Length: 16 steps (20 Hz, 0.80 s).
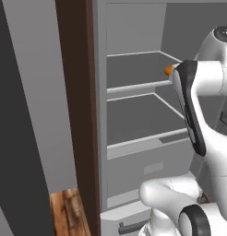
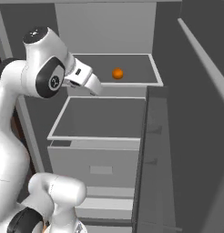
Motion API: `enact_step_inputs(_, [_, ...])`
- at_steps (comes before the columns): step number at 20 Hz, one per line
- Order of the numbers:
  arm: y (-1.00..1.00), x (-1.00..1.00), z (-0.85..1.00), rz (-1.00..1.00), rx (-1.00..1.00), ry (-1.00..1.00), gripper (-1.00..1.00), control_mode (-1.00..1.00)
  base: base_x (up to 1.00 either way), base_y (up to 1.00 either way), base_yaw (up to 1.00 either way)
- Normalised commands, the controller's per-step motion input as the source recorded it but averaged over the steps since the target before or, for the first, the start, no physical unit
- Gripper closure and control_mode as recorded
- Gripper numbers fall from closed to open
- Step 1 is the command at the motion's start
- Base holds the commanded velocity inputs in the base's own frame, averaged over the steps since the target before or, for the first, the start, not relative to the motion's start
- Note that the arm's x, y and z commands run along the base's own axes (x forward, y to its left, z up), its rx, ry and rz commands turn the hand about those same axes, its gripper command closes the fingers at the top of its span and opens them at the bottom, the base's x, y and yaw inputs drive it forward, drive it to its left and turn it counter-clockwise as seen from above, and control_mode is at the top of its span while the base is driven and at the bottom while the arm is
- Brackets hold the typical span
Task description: Pick the tangerine and peach from the fridge and place them inside the tupperware on the counter.
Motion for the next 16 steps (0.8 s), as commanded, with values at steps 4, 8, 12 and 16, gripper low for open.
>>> enact_step_inputs(4, [-0.28,0.61,0.0,0.0,0.0,0.0,-1.0,-1.0,0.0,0.0,0.0])
enact_step_inputs(8, [-0.18,0.61,0.0,0.0,0.0,0.0,-1.0,-1.0,0.0,0.0,0.0])
enact_step_inputs(12, [-0.13,0.56,0.0,0.0,0.0,0.0,-1.0,-1.0,0.0,0.0,0.0])
enact_step_inputs(16, [-0.09,0.49,-0.03,0.0,0.0,0.0,-1.0,-1.0,0.0,0.0,0.0])
